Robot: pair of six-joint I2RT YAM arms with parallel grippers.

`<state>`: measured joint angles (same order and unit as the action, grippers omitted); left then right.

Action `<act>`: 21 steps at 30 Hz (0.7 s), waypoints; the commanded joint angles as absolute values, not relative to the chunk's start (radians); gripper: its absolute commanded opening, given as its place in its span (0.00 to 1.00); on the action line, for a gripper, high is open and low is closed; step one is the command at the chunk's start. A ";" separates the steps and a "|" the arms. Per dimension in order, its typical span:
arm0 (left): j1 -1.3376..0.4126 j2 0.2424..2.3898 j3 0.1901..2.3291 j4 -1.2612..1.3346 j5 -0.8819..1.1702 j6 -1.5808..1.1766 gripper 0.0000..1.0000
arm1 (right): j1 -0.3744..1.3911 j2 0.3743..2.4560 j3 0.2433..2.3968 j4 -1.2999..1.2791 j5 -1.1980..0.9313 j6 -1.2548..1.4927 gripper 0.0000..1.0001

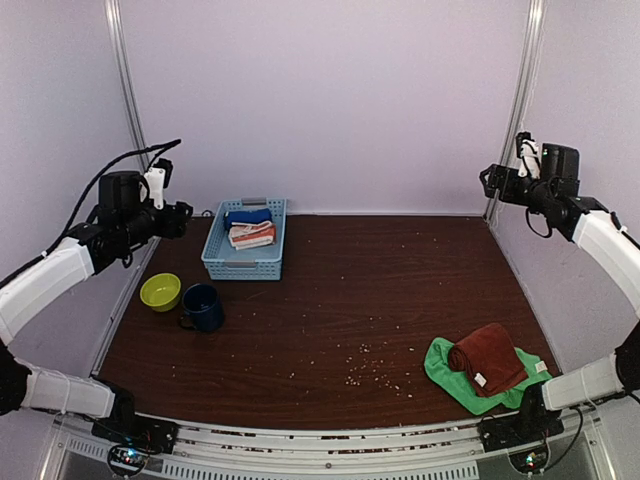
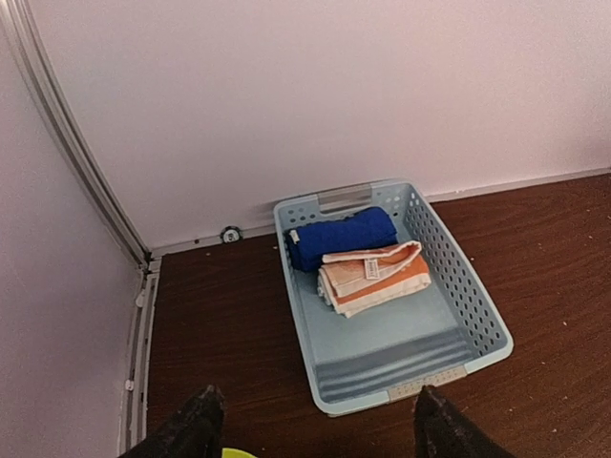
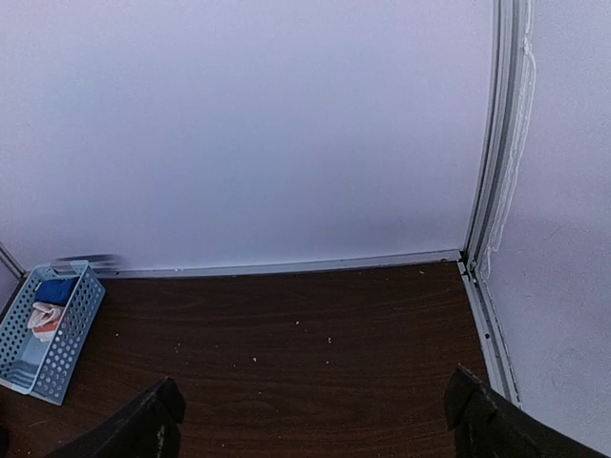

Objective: Roll the towels
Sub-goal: Pick up the towel from the towel pile.

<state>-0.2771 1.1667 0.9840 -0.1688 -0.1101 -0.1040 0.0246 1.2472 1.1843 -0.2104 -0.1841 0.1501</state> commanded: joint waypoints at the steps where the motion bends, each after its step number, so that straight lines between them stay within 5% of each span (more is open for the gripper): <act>1: -0.359 1.168 1.059 -0.198 -0.005 -0.123 0.69 | 0.010 1.190 1.150 -0.255 -0.265 0.079 0.98; 12: -0.746 1.263 1.093 -0.097 0.103 -0.138 0.60 | 0.005 1.106 1.162 -0.593 -0.531 -0.324 0.94; 18: -0.943 1.396 1.079 -0.043 0.152 -0.112 0.46 | 0.013 1.083 1.156 -0.919 -0.667 -0.651 0.91; 21: -1.027 1.464 1.092 -0.054 0.142 -0.084 0.48 | 0.024 1.089 1.143 -1.060 -0.641 -0.804 0.87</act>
